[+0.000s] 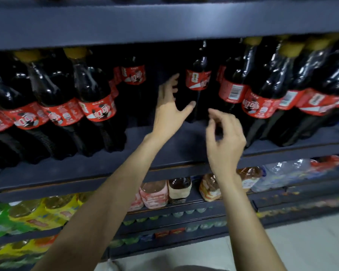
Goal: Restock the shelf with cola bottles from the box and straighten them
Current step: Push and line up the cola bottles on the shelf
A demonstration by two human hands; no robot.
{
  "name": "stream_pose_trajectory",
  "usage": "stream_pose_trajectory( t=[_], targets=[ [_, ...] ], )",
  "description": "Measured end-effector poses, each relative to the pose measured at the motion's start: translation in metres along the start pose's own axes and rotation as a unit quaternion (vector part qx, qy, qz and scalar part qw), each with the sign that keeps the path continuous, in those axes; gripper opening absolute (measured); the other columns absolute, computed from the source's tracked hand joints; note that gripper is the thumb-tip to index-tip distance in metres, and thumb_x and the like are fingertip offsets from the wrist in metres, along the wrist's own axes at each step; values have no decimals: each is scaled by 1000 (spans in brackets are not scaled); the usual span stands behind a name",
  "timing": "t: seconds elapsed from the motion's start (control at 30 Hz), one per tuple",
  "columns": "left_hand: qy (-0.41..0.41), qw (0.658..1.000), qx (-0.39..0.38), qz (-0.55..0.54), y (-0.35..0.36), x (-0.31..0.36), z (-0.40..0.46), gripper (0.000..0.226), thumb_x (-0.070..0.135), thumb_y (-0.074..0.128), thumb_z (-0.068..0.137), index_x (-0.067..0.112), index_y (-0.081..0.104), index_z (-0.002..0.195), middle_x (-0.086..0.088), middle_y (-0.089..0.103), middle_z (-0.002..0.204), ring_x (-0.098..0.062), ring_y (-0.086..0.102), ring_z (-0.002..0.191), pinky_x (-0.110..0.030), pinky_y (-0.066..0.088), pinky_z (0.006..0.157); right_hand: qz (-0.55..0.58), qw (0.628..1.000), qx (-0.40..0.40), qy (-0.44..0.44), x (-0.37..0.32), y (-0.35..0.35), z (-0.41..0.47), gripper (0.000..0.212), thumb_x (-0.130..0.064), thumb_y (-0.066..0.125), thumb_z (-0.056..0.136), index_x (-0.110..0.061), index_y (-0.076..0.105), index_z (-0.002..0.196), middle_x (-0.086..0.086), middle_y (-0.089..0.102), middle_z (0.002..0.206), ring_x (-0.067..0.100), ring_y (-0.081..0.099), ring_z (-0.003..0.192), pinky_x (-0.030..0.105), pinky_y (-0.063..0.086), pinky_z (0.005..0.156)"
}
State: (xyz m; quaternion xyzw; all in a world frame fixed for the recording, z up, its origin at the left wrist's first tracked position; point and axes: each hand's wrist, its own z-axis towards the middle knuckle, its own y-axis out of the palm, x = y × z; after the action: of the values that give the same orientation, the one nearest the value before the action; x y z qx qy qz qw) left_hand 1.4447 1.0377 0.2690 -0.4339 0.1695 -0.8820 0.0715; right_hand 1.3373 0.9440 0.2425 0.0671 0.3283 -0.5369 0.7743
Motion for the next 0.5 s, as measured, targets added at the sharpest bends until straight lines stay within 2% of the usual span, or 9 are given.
stream_pose_trajectory(
  t=[0.07,0.17,0.23,0.3,0.4,0.5],
  targets=[
    [-35,999,-5,-24,20,-2,11,93,22,82,70,14,27,144,-11,36,137,-16,47,117,-33,43,101,-65,994,85,10,8,-19,-6,23,-6,60,88,-1,63,111,13,62,105,23,53,99,22,38,92],
    [-32,999,34,-11,45,-3,23,101,28,87,59,11,29,140,-12,34,134,-25,41,124,-42,39,105,-109,981,146,63,24,-39,-1,52,-21,72,83,4,51,123,23,51,114,29,45,107,25,36,97],
    [-37,996,77,3,56,-2,31,97,29,86,57,8,33,136,-13,37,132,-28,42,121,-45,40,102,-108,979,125,122,36,-44,9,77,-35,79,76,-1,40,133,20,46,120,31,46,110,40,44,94],
    [-46,993,107,12,60,1,34,92,28,84,60,9,36,135,-13,41,131,-29,46,119,-44,42,99,-120,976,92,156,42,-43,19,94,-44,82,66,-11,31,138,15,45,122,30,49,109,47,48,87],
    [-56,992,111,13,54,1,28,88,29,82,67,13,35,140,-8,44,136,-24,46,125,-31,39,100,-131,975,69,169,44,-34,27,101,-44,85,61,-16,28,141,10,47,120,27,52,107,44,51,81],
    [-27,991,130,31,31,-3,7,88,29,80,72,12,33,145,-11,46,138,-24,47,127,-21,35,97,-114,976,74,169,43,-32,27,96,-34,84,66,-13,30,142,8,48,123,20,51,108,35,48,76]
  ],
)
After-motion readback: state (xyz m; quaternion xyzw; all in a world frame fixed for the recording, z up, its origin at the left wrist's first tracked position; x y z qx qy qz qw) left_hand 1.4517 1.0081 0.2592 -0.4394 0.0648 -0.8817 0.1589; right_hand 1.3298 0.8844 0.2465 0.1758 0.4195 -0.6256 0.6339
